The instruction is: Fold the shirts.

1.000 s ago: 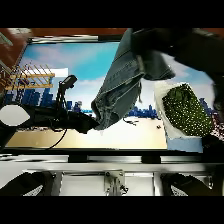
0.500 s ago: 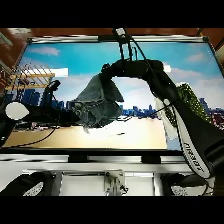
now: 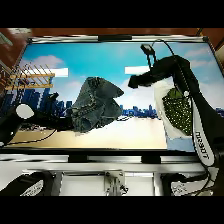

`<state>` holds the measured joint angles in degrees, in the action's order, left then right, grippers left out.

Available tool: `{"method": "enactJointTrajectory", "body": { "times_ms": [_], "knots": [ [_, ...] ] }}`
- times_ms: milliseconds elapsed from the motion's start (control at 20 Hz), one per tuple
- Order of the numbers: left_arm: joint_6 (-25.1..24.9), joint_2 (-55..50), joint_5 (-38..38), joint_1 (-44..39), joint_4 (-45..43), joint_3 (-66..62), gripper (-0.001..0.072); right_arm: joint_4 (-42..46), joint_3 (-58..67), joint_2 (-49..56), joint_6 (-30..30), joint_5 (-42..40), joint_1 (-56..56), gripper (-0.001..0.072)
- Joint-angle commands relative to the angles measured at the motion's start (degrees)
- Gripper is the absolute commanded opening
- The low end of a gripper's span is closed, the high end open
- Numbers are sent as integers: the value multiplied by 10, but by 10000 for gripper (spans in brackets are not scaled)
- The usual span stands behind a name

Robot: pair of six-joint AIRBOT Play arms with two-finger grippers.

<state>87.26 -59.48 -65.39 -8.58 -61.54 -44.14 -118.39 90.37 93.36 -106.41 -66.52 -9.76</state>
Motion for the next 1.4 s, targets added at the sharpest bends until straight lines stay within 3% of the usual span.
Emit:
{"method": "enactJointTrajectory", "body": {
  "times_ms": [0, 100, 400, 700, 1000, 1100, 1200, 1300, 1350],
  "knots": [
    [-2, -4, -19, 3, -13, 17, 47, -43, -69, 24, 5, -99, 47, 631],
    [-2, -3, -20, 4, -17, 17, 47, -97, -106, 49, -26, -90, 33, 631],
    [0, -3, -29, 4, -17, 17, 47, -101, -109, 89, -98, -20, -42, 631],
    [1, -3, -28, 3, -15, 17, 47, -102, -109, 90, -108, 67, -69, 631],
    [0, -3, -26, 3, -15, 17, 47, -106, -109, 90, -105, 50, -70, 626],
    [0, -3, -26, 4, -15, 17, 47, -105, -109, 91, -107, 51, -78, 557],
    [0, -3, -26, 3, -15, 17, 47, -105, -109, 98, -107, 47, -95, 541],
    [-2, -3, -26, 4, -15, 16, 47, -102, -109, 104, -106, 41, -109, 328],
    [-2, -3, -25, 4, -15, 13, 47, -101, -109, 104, -107, 44, -112, 173]
  ]
}}
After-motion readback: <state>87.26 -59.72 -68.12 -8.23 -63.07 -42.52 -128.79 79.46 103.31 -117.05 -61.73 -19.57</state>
